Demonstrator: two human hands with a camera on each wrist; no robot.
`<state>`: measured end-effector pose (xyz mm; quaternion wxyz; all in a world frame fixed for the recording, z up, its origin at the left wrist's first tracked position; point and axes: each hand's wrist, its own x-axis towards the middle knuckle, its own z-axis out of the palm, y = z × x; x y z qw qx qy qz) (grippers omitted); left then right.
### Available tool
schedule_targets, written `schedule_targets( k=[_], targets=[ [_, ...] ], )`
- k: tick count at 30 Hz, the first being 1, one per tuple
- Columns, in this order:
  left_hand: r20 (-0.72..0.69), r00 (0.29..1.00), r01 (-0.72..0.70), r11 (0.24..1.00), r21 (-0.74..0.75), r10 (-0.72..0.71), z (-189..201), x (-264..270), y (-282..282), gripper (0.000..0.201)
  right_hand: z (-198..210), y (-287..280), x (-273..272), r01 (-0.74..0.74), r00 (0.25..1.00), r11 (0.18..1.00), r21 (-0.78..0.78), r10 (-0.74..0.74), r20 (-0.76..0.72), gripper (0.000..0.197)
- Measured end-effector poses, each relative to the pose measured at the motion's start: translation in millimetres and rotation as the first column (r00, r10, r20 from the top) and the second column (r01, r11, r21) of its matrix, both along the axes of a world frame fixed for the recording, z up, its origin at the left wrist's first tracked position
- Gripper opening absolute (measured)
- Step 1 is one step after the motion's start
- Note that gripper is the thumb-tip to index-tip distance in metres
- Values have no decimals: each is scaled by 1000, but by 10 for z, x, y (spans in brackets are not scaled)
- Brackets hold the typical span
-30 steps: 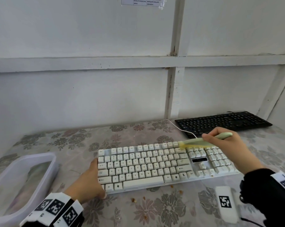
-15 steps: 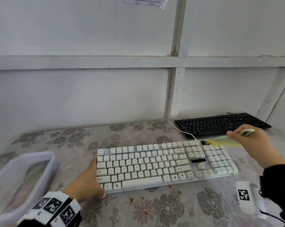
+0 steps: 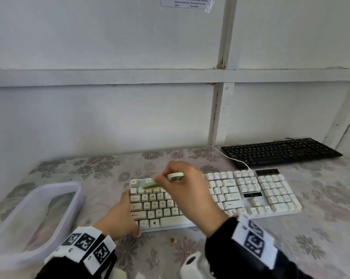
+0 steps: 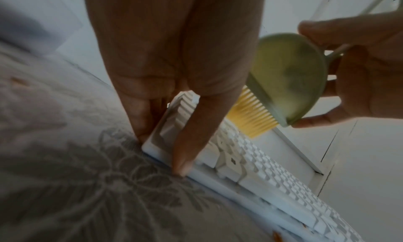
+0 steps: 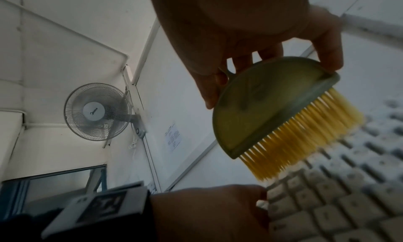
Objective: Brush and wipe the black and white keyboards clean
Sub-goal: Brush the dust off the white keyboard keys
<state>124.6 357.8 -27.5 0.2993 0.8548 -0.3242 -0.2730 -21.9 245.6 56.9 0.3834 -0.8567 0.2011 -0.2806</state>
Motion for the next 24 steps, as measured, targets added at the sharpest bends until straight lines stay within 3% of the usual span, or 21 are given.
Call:
schedule_targets(
  k=[5,10,14,19,24],
  targets=[
    [-15,1000,-6,999,37,7,-14,34,9,111,-135,247,280,34,997,999,-5,-34,-65,33],
    [2,1000,2,1000,17,-2,22,6,8,107,-142,115,208,99,984,995,-1,-98,-146,30],
    [6,1000,6,1000,5,-7,45,-15,9,109,-80,63,139,153,971,981,-118,-171,-165,26],
    [11,1000,-4,1000,10,4,53,-20,13,105,-109,203,178,85,995,991,99,-79,-64,33],
    [-10,1000,20,1000,5,-19,34,7,18,112,-96,-20,52,233,960,971,-53,-238,-144,31]
  ],
)
